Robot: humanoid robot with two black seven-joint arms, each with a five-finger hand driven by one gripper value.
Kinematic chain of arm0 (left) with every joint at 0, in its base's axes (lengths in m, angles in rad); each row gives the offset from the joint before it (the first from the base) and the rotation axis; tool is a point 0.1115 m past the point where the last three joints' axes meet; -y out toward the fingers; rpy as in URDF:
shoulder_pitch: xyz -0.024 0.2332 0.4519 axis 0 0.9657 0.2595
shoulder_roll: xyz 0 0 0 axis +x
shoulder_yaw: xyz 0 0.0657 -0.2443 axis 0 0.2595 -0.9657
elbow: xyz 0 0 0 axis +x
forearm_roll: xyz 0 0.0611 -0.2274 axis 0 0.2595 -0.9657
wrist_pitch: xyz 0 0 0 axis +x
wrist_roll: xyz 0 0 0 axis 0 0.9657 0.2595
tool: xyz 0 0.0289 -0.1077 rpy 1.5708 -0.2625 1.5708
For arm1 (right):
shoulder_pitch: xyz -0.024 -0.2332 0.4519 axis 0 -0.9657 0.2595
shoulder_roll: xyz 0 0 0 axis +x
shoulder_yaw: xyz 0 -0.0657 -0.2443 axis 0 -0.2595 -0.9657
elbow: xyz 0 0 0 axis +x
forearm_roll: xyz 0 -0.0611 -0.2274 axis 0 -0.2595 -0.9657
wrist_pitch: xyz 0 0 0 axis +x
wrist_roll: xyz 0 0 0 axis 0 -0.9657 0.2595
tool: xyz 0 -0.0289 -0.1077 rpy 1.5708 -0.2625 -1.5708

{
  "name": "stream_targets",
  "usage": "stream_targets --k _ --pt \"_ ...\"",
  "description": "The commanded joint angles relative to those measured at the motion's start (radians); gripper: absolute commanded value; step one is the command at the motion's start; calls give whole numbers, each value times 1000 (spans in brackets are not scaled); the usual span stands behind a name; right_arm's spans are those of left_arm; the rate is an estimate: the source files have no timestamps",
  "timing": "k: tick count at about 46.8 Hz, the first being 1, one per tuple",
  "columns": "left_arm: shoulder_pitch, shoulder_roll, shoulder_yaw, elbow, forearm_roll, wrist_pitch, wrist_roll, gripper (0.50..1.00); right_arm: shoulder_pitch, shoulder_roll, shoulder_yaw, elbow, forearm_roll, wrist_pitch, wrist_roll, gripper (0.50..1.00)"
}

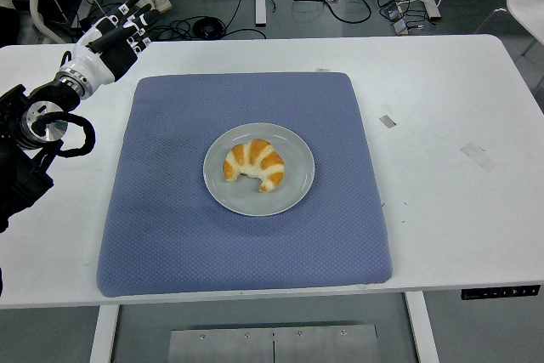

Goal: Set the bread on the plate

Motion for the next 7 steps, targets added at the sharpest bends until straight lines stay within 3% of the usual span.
stream_targets --k 1,7 --pt "0 0 0 0 0 0 -1 981 -9 0 2 -4 1 -2 0 1000" --pt "0 -2 2 0 0 0 -1 983 -21 0 -8 -6 1 -2 0 1000"
